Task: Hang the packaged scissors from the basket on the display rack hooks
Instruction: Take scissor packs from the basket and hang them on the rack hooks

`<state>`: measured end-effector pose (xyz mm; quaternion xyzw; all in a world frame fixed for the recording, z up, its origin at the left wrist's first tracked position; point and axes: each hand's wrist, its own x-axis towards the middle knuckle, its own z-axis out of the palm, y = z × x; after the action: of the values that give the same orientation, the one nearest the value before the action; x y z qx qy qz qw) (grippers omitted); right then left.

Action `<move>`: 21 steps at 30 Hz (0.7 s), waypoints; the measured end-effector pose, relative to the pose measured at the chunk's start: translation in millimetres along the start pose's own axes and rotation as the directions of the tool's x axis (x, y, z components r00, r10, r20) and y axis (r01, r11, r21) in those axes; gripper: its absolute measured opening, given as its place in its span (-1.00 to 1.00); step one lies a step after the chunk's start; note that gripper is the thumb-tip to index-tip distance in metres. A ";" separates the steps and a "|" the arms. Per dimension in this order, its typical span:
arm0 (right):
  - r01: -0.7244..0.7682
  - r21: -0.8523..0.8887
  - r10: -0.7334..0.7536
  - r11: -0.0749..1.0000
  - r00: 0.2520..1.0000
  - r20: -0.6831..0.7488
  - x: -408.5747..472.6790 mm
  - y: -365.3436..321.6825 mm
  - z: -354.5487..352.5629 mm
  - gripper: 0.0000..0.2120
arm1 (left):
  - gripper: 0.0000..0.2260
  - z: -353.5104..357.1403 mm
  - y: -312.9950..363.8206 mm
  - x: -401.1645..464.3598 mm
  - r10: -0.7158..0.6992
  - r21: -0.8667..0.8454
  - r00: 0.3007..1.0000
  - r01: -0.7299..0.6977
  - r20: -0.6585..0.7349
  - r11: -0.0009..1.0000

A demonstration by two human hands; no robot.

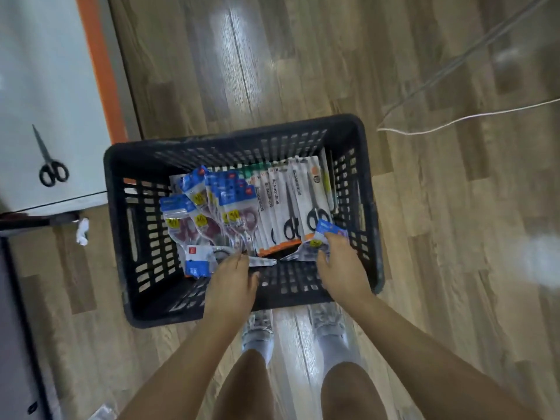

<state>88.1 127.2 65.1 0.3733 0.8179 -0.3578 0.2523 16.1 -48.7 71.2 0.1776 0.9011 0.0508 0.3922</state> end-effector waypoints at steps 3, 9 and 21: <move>0.003 0.018 -0.003 1.000 1.000 0.009 31.1 6.8 23.5 -0.77 | -0.59 27.0 -8.3 29.4 -0.024 -0.035 1.000 0.024 -0.006 0.999; 0.101 0.034 -0.103 0.994 0.992 0.067 91.1 -3.7 71.2 -0.57 | -0.71 68.3 -32.3 92.7 -0.136 -0.199 0.989 0.121 -0.063 0.972; 0.262 0.162 -0.265 0.952 0.964 0.001 185.8 -32.0 179.7 -0.54 | -0.78 103.0 -105.2 191.3 -0.327 -0.589 0.927 0.162 -0.185 0.791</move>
<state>-21.5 53.2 -159.3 0.2759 0.8260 -0.4571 0.1807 -59.1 -82.8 -155.7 -0.0744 0.9066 0.2873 0.2999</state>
